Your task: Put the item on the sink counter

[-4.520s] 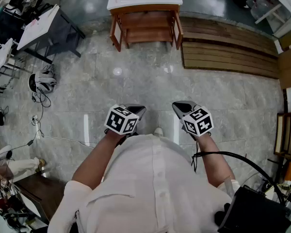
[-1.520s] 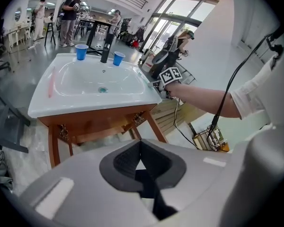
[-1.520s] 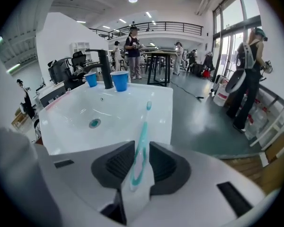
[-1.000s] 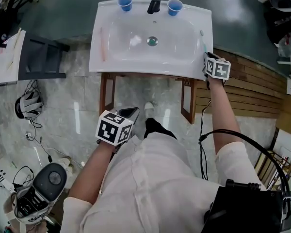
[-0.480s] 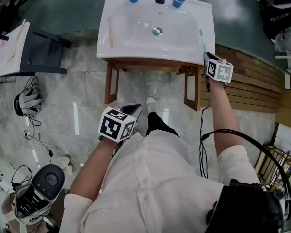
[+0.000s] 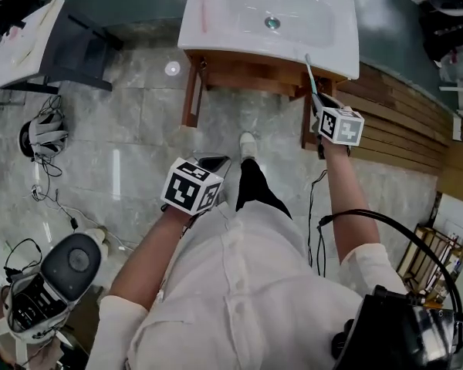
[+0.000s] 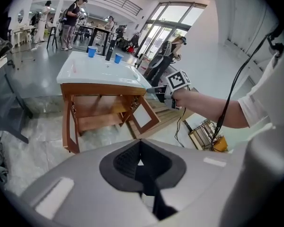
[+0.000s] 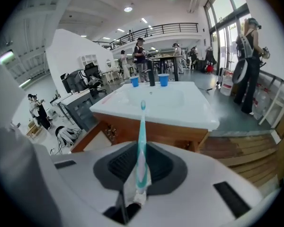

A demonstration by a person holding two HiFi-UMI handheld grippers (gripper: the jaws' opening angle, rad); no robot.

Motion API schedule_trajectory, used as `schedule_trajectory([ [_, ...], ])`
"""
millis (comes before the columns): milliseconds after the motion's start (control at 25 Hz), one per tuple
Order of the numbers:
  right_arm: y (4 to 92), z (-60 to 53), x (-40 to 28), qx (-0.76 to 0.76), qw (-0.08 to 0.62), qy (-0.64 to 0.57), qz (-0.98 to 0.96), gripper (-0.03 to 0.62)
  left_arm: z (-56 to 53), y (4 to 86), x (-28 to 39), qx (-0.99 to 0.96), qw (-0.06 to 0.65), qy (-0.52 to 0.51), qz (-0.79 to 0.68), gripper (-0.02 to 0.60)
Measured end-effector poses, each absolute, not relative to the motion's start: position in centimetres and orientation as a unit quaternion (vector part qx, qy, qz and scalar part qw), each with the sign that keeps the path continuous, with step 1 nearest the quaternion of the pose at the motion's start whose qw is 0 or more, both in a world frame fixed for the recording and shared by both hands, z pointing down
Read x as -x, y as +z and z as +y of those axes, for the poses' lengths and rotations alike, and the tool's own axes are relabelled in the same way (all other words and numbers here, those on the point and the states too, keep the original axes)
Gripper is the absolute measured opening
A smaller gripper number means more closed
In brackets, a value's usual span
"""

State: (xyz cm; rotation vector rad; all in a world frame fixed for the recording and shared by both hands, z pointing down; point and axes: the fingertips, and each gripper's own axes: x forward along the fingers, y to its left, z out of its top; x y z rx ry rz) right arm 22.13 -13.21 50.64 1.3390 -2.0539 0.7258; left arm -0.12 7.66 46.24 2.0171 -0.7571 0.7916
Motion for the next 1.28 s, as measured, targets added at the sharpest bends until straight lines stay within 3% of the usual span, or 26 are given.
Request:
schedule_trajectory([
  [480,61.3,-4.4,-11.8,-0.438,0.312,0.307,-0.785,0.055,16.5,51.1,4.3,-0.786,0.439,0.316,-0.301,0.006],
  [1280,81.1,-23.4,-2.4,-0.413,0.345,0.308,-0.785,0.055,3.7,60.6,3.2,-0.749,0.509,0.283,-0.314,0.006],
])
